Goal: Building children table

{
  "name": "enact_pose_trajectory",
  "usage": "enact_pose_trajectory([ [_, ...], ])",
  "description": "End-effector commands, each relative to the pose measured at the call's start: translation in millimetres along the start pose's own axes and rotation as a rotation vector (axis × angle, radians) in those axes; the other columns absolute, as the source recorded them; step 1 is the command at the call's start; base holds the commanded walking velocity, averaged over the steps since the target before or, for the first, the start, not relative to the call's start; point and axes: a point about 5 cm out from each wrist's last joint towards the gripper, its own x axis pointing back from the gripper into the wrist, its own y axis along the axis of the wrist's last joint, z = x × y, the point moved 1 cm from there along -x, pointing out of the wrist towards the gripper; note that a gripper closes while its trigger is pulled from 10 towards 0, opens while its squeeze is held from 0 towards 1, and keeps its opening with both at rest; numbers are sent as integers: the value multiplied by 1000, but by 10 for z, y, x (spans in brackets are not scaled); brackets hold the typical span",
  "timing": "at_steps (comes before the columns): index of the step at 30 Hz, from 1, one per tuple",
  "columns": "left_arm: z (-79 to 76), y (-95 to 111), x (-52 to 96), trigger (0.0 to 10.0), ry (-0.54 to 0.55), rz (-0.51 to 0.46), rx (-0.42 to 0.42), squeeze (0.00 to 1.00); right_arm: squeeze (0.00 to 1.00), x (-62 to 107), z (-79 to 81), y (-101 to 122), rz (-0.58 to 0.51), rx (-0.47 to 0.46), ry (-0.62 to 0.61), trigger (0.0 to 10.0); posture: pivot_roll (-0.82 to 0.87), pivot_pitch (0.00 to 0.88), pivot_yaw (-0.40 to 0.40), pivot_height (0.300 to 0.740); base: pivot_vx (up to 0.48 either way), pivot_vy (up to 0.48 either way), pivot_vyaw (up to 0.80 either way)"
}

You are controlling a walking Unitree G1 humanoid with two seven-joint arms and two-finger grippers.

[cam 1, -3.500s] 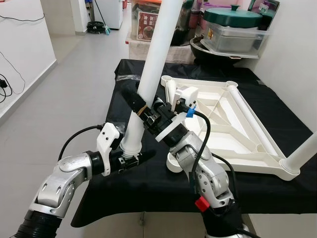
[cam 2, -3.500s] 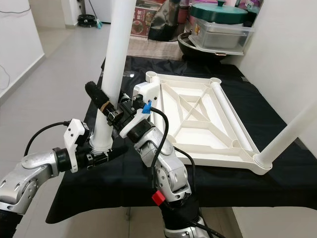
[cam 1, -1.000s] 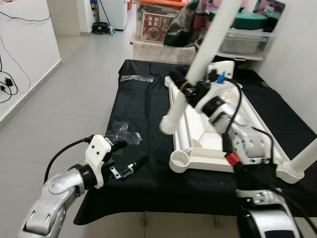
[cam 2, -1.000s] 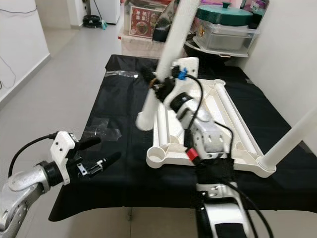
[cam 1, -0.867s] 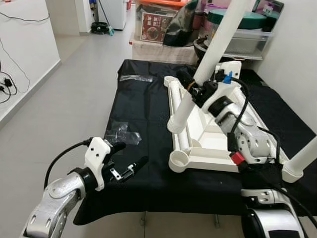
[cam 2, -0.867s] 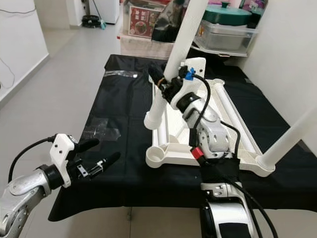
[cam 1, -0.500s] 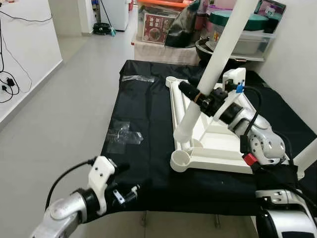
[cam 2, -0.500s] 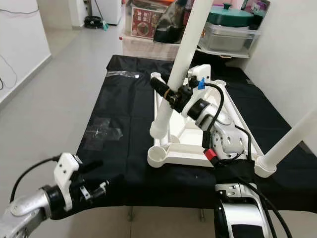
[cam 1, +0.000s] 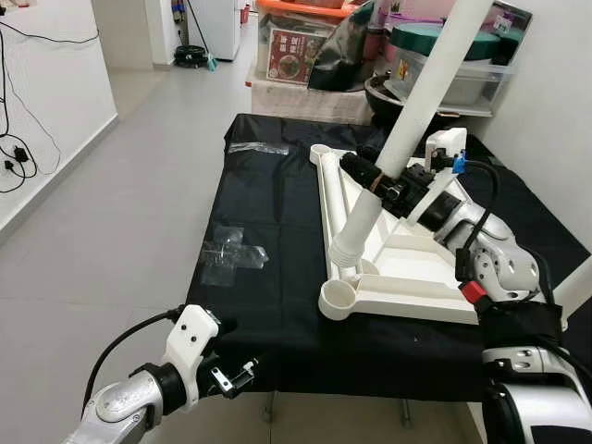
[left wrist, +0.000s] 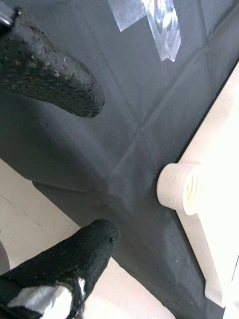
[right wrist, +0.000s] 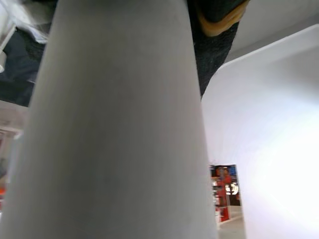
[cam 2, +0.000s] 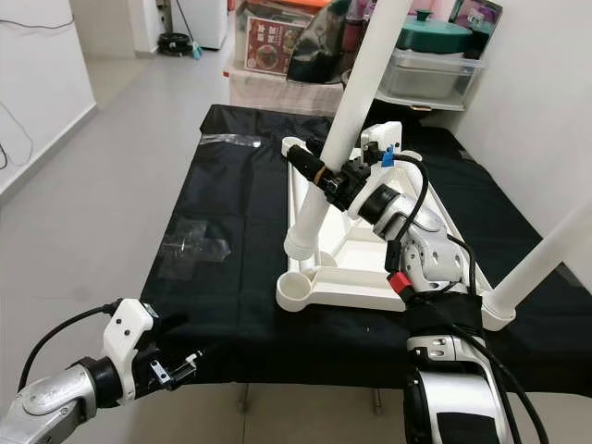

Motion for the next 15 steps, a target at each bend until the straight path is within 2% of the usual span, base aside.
enact_pose_trajectory([
  [1,-22,-8,-19,10000,-7,8,1,0,0,37,-33,54,-11,3,14,0,56,0,-103,740,0,0,0],
  [7,27,-3,-7,10000,19,10,-8,0,0,134,3,-88,54,-15,59,0,62,0,-102,740,0,0,0],
  [15,57,-4,5,10000,36,16,-14,0,0,213,107,-265,77,-63,78,0,66,0,-99,740,0,0,0],
])
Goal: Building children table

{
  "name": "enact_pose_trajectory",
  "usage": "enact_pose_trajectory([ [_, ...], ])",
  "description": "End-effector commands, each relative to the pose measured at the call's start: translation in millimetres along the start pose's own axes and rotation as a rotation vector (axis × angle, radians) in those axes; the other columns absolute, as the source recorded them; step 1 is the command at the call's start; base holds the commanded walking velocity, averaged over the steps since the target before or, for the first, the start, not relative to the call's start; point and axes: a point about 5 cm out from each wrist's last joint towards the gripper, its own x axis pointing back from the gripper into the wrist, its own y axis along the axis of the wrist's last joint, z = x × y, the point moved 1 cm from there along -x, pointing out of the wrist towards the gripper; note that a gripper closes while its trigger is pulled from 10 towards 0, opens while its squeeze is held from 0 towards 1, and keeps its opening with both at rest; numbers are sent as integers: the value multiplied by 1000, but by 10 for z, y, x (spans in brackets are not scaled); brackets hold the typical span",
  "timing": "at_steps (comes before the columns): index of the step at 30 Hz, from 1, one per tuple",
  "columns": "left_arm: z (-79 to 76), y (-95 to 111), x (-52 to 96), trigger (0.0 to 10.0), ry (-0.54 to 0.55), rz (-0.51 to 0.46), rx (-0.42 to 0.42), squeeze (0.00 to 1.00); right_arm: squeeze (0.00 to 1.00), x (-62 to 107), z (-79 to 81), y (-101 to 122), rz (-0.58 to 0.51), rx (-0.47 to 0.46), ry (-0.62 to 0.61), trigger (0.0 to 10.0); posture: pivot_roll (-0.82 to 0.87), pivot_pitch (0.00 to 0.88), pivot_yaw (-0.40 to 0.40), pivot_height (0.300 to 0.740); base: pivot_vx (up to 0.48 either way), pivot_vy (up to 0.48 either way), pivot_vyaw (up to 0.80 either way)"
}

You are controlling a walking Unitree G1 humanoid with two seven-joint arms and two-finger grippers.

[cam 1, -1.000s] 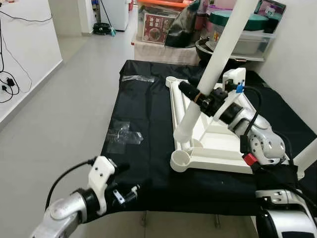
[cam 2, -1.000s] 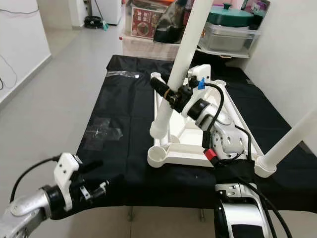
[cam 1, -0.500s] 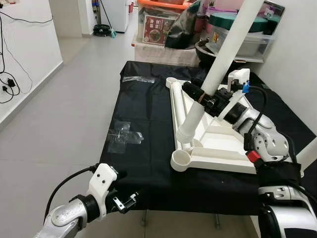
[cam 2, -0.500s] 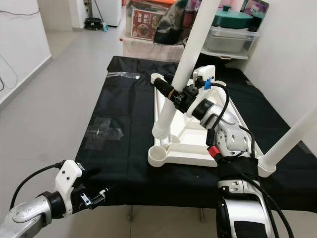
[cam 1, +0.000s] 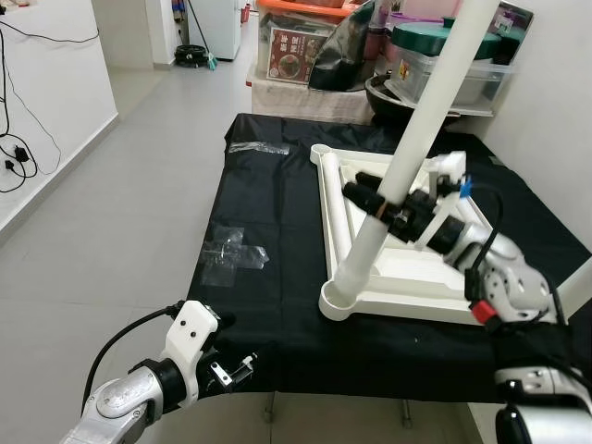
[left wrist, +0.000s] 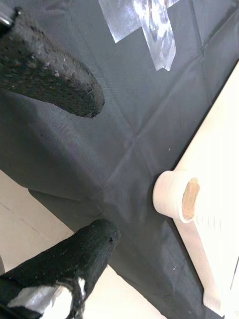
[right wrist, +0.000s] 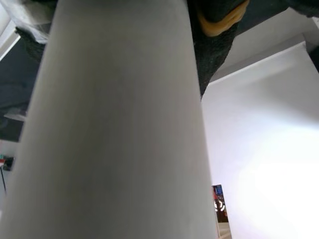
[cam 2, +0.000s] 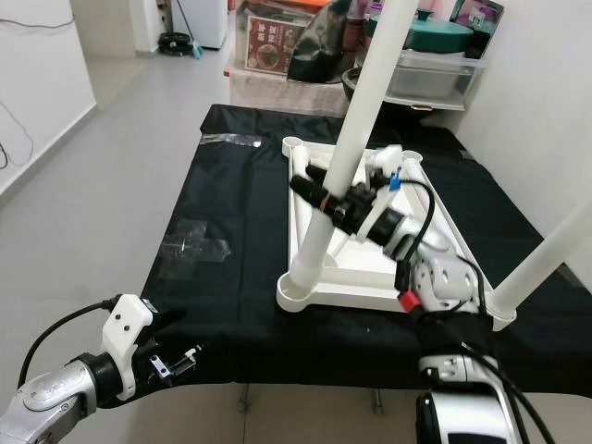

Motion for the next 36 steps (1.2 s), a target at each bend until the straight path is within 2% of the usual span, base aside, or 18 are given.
enact_pose_trajectory([
  [1,38,-26,8,10000,18,21,-6,0,0,-16,67,-5,-12,-3,25,0,66,0,-99,740,0,0,0],
  [10,60,-8,-7,10000,26,16,-11,0,0,-46,133,-167,1,-8,16,0,68,0,-97,740,0,0,0],
  [19,81,-15,-3,10000,38,17,-13,0,0,-117,164,-202,8,4,10,0,71,0,-103,740,0,0,0],
  [36,84,-36,-43,10000,37,18,-12,0,0,22,24,-270,41,14,-70,0,52,0,-98,740,0,0,0],
])
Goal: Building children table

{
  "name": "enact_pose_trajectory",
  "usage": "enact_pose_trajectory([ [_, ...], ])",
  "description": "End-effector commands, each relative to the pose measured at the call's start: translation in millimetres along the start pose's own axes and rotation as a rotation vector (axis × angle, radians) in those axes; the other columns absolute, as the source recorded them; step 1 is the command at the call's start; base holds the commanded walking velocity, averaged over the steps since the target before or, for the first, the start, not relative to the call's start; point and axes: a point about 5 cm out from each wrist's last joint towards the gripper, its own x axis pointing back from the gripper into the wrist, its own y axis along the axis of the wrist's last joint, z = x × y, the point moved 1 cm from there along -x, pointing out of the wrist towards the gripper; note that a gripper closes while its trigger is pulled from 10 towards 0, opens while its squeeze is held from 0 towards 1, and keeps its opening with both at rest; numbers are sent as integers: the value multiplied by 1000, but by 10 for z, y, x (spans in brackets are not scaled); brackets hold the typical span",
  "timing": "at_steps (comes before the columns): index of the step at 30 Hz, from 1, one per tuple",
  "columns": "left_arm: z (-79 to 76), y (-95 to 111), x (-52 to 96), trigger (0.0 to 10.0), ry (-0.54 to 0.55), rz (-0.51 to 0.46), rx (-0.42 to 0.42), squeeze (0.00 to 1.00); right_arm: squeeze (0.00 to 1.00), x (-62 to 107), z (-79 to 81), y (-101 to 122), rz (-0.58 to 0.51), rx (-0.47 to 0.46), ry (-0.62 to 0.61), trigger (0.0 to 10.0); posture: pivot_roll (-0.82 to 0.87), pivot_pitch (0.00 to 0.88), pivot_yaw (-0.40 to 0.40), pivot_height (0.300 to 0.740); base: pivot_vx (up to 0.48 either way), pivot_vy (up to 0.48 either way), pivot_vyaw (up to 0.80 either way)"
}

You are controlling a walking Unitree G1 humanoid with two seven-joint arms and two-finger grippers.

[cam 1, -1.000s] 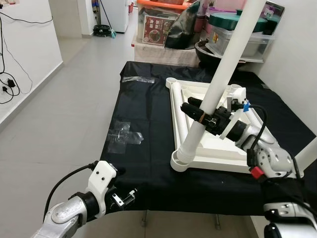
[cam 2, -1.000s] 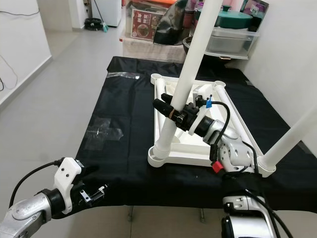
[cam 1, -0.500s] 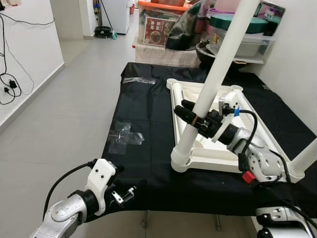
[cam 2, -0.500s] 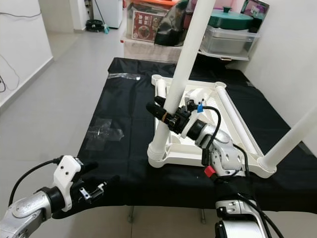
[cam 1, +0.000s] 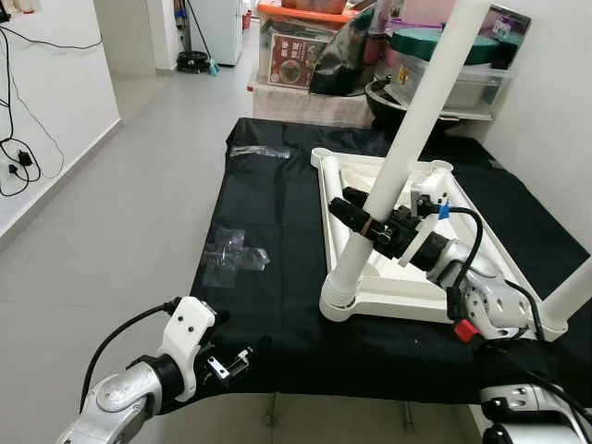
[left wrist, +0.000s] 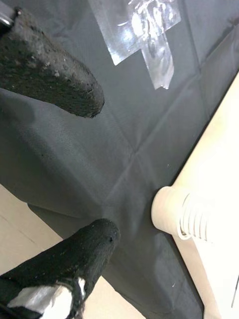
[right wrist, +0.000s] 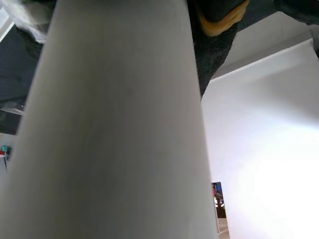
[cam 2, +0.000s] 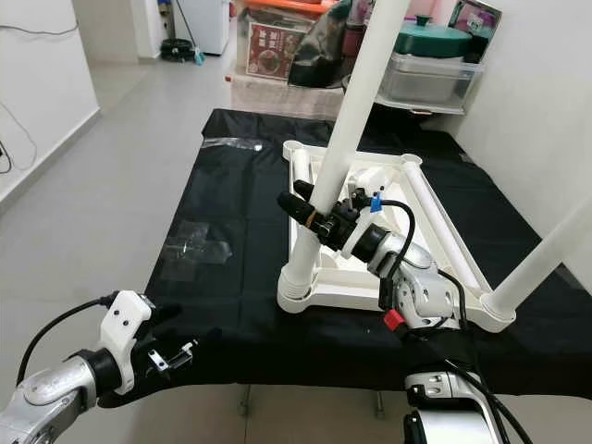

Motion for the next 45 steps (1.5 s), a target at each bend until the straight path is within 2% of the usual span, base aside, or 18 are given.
enact_pose_trajectory([
  [1,-6,-32,-18,10000,-1,12,-7,0,0,85,-54,-109,49,-15,-38,0,52,0,-98,740,0,0,0],
  [9,-16,-44,-24,10000,-2,11,-5,0,0,86,-31,-130,63,-17,-20,0,53,0,-103,740,0,0,0],
  [24,-23,-53,-31,10000,-5,11,-5,0,0,137,-127,-145,106,12,-47,0,49,0,-104,740,0,0,0],
  [37,-29,-48,-41,10000,-6,9,-7,0,0,70,-38,-222,114,-9,-23,0,51,0,-104,740,0,0,0],
  [45,-33,-46,-55,10000,-9,6,-8,0,0,7,-62,-258,152,-16,-119,0,51,0,-107,740,0,0,0],
])
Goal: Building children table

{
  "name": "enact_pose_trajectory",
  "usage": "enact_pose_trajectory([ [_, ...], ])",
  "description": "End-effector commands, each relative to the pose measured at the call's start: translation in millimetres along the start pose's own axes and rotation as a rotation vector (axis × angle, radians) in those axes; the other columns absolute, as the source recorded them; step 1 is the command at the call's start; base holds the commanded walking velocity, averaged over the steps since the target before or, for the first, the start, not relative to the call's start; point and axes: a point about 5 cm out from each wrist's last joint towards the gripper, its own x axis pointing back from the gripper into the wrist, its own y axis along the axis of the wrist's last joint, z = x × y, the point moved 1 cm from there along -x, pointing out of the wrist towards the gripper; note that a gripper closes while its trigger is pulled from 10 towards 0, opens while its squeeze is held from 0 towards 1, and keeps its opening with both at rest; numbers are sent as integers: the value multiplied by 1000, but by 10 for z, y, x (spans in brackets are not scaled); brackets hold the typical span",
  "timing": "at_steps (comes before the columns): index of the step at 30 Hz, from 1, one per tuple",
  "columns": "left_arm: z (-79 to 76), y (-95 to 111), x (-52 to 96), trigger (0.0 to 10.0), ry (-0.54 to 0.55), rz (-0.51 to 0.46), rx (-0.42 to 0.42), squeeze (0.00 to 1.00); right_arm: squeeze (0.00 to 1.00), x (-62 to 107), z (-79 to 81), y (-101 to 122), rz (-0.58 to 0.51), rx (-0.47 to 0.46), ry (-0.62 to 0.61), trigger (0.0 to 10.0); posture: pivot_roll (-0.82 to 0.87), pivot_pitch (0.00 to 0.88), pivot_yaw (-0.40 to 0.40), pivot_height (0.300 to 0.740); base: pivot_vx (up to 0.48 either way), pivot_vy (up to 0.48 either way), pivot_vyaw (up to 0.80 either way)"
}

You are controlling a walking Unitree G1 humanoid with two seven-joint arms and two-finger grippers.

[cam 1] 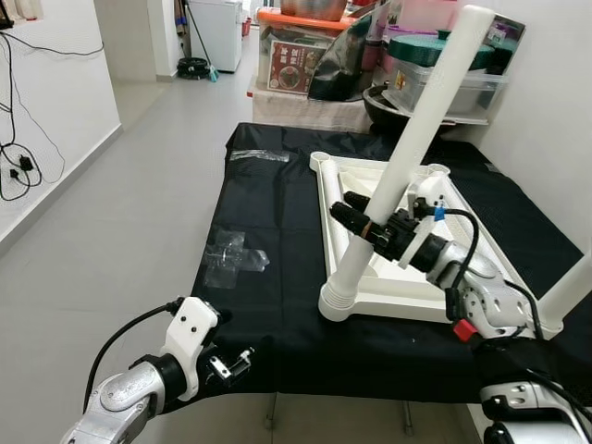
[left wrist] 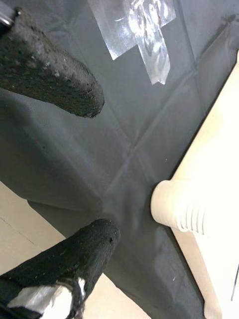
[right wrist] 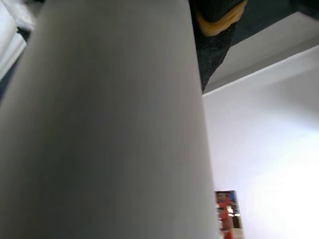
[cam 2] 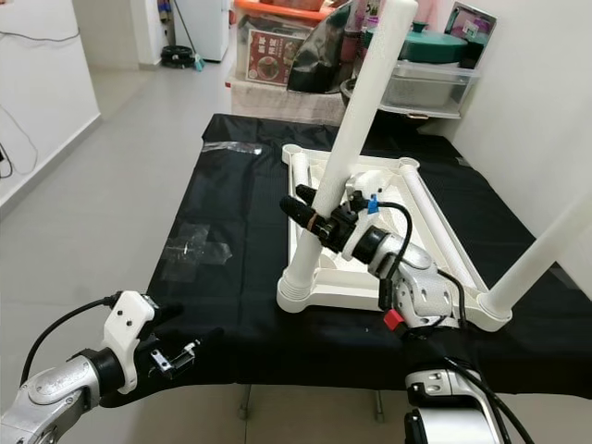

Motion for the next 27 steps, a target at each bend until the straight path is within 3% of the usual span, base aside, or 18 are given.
enact_pose_trajectory([
  [1,-21,-12,-29,10000,-4,3,-5,0,0,13,-18,-193,97,-23,-73,0,50,0,-108,740,0,0,0],
  [8,-30,-23,-35,10000,-2,3,1,0,0,-70,48,-300,98,-99,-264,0,52,0,-108,740,0,0,0],
  [11,-35,-27,-38,10000,-4,2,1,0,0,-64,-9,-255,56,-105,-411,0,49,0,-108,740,0,0,0],
  [13,-34,-28,-37,10000,-4,3,1,0,0,-61,-20,-238,46,-106,-437,0,49,0,-108,740,0,0,0],
  [21,-41,-24,-74,10000,-4,-5,0,0,0,-18,3,-152,7,-66,-680,0,43,0,-113,740,0,0,0],
  [27,-42,-29,-78,10000,-2,-5,1,0,0,-23,72,-73,-34,26,-748,0,43,0,-117,740,0,0,0],
])
